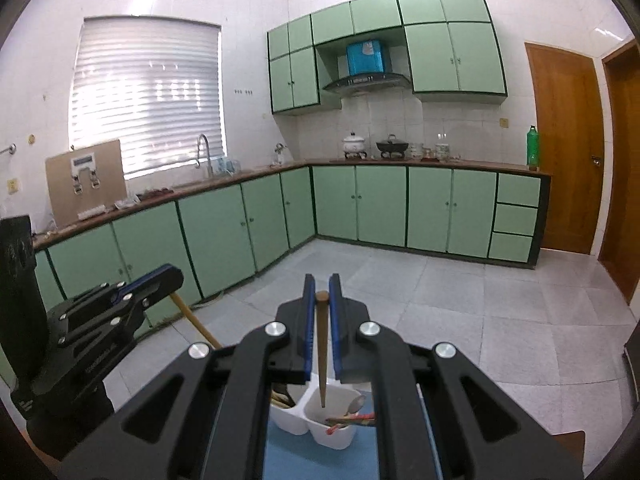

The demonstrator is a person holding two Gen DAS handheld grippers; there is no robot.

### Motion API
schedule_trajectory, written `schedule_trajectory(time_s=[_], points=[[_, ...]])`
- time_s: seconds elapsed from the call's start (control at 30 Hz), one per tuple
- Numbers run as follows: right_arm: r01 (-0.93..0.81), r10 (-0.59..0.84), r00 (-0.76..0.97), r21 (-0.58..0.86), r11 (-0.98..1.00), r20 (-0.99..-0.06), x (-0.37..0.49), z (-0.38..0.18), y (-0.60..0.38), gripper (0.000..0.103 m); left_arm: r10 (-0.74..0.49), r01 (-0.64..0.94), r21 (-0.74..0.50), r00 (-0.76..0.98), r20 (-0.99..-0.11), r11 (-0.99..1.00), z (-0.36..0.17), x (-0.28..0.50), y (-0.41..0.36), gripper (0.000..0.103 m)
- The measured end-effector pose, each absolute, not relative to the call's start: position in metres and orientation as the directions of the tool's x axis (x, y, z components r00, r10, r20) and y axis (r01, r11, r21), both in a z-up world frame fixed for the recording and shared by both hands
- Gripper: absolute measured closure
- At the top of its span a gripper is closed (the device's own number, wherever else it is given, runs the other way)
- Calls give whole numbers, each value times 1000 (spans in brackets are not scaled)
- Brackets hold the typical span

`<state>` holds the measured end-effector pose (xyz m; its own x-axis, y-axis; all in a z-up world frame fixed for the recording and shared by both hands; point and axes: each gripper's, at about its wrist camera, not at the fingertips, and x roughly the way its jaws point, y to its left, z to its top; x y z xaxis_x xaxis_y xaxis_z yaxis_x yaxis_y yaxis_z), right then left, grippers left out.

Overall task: Organize utensils
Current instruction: 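Lower the wooden chopsticks into the holder and open both tools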

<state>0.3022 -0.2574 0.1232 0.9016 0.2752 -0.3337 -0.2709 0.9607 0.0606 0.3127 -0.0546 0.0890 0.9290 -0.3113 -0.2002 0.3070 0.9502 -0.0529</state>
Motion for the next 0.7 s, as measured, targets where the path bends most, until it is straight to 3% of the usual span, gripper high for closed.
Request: schedule_trajectory(time_s=[0.43,0.5,0.57,0.6,0.7], points=[[-246,249,854,68,967,-457,342,56,-248,94,-302,290,-87,894,-330,953,36,370,-66,96],[-246,252,849,73,966,-464,342,51,-248,89,-300,286,-91,889,-347,954,34,373,-66,86],[-231,238,856,74,970,-459,341,50,-252,75,-296,281,-94,888,-353,955,32,374,-64,77],[-224,235,859,78,971,-454,339,50,-254,73,-294,279,-94,889,-352,956,32,373,-63,75],[-201,219,872,89,976,-437,328,53,-262,62,-281,271,-79,894,-348,959,33,361,-61,55]])
